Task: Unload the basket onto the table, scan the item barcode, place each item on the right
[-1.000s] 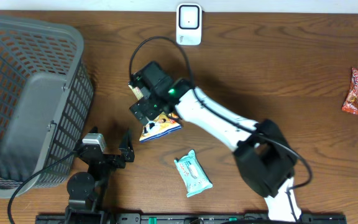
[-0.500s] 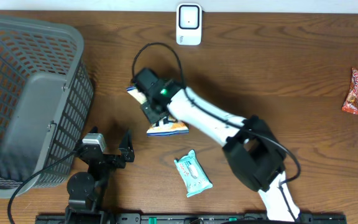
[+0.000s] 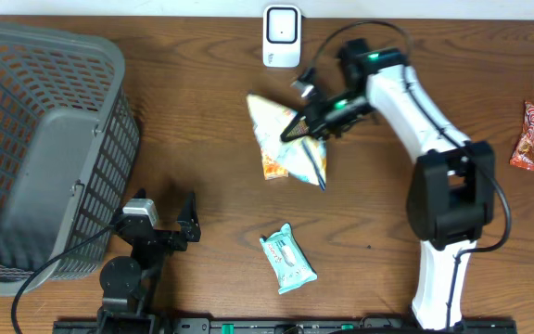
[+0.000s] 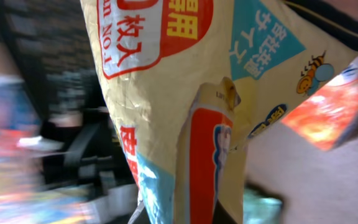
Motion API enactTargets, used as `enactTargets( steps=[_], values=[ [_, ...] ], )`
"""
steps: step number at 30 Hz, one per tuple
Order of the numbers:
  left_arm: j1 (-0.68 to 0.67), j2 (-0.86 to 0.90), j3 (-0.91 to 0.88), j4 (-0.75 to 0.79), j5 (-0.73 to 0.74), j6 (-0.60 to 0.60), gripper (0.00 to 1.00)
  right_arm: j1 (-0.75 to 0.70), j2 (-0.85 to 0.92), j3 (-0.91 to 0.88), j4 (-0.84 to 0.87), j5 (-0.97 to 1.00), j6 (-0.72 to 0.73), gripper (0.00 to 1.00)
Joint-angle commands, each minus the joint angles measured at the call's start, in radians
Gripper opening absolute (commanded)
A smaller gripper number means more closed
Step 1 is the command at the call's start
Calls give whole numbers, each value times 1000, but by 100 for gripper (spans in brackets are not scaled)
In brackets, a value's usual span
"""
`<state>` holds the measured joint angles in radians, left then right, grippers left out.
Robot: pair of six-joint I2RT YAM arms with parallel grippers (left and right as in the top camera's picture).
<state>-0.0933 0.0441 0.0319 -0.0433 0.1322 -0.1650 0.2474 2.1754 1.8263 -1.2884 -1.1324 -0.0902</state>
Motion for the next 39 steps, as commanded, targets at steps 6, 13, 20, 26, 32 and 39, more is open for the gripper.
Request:
enactTargets(
  steps=[6, 13, 20, 26, 32, 39],
  values=[
    [4, -1, -28, -14, 6, -13, 98, -94, -48, 23, -268, -345, 78, 1],
    [4, -1, -28, -14, 6, -13, 98, -126, -48, 23, -331, -289, 67, 1],
    [4, -1, -28, -14, 6, -13, 98, -122, -48, 23, -237, -244, -481, 1],
    [4, -1, -28, -14, 6, -13, 98, -121, -48, 23, -328, -244, -962, 1],
    [4, -1, -28, -14, 6, -13, 98, -106, -48, 23, -354, -259, -1061, 1],
    [4, -1, -28, -14, 6, -13, 98, -90, -48, 23, -388, -266, -1060, 1]
  ],
)
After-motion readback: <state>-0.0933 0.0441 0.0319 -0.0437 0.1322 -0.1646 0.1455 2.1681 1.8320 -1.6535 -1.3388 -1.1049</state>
